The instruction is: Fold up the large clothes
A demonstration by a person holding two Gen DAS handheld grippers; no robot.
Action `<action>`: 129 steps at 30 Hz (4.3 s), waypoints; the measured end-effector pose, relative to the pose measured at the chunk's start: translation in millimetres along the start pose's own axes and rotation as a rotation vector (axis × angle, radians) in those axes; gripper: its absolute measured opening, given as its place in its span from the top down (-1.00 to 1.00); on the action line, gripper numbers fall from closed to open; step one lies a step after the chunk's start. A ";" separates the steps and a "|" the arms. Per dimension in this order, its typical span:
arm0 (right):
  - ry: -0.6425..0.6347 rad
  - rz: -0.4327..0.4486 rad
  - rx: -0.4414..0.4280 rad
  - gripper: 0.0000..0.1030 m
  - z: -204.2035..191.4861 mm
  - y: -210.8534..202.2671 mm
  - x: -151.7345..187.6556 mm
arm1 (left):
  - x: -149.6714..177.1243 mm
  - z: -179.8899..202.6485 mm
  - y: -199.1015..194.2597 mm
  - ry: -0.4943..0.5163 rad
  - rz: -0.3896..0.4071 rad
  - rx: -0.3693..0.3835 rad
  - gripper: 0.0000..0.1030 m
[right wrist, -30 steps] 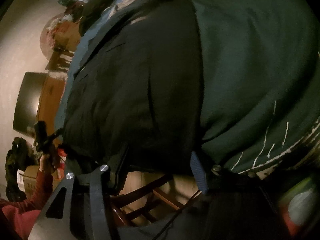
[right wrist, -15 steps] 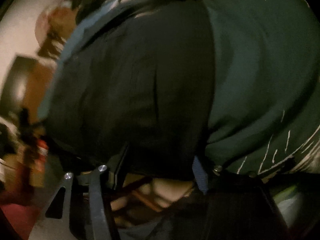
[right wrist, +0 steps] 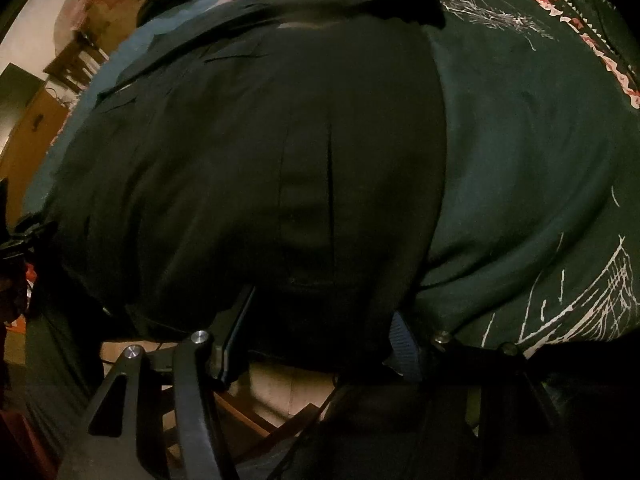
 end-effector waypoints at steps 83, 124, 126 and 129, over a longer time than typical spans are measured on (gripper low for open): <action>0.009 -0.086 -0.302 0.78 16.3 0.5 14.4 | 6.8 -24.5 -27.0 -0.116 -0.003 0.317 0.92; 0.315 0.337 -0.359 0.03 153.9 -31.3 -310.9 | -246.3 -124.7 -23.5 -0.446 0.411 0.085 -0.31; 0.316 0.376 -0.340 0.03 157.6 -41.5 -303.6 | -247.3 -115.9 -19.1 -0.386 0.382 0.069 -0.31; 0.296 0.383 -0.320 0.03 155.4 -50.0 -287.9 | -242.5 -96.7 -9.3 -0.305 0.344 0.050 -0.31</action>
Point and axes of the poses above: each gripper's, at about its wrist camera, not at the fingertips, and y roughly the way its jaws point, z to its right, x to its underside, the point moved 1 cm from there along y, roughly the way its jaws point, and after that the axes turned 10 degrees about -z, right-handed, at the moved point
